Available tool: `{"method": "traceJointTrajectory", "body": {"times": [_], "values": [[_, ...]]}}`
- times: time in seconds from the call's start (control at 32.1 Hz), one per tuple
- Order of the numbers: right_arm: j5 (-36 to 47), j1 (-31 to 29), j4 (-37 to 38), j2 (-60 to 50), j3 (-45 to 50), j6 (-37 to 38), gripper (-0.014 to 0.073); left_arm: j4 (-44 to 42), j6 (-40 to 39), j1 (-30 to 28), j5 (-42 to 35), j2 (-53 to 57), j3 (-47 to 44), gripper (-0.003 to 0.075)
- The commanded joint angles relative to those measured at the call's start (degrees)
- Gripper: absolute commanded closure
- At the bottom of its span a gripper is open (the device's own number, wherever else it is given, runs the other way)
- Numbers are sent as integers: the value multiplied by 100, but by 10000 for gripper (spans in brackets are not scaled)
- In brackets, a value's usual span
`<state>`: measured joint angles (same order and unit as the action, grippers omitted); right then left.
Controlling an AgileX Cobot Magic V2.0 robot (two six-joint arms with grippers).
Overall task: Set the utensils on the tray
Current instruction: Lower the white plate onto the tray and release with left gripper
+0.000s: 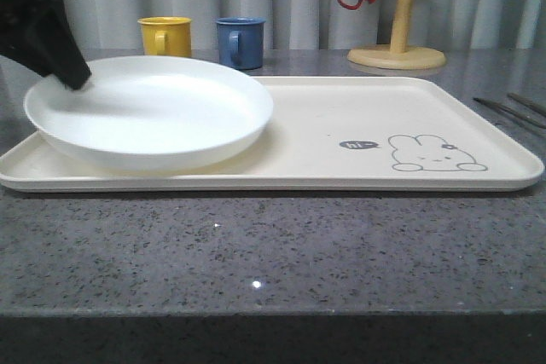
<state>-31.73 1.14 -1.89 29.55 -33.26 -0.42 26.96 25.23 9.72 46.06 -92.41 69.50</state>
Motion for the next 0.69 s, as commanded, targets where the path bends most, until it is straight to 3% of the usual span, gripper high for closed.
{"method": "traceJointTrajectory", "body": {"times": [0.0,0.16,0.41,0.65], "values": [[414,-11,50,76,-147,-40,172,233,-213,80,-416,64,174,737],[414,-11,50,76,-147,-40,172,265,-213,80,-390,3,186,657],[414,-11,50,76,-147,-40,172,265,-213,80,-388,14,273,377],[414,-11,50,76,-147,-40,172,253,-152,184,-18,519,367,364]]}}
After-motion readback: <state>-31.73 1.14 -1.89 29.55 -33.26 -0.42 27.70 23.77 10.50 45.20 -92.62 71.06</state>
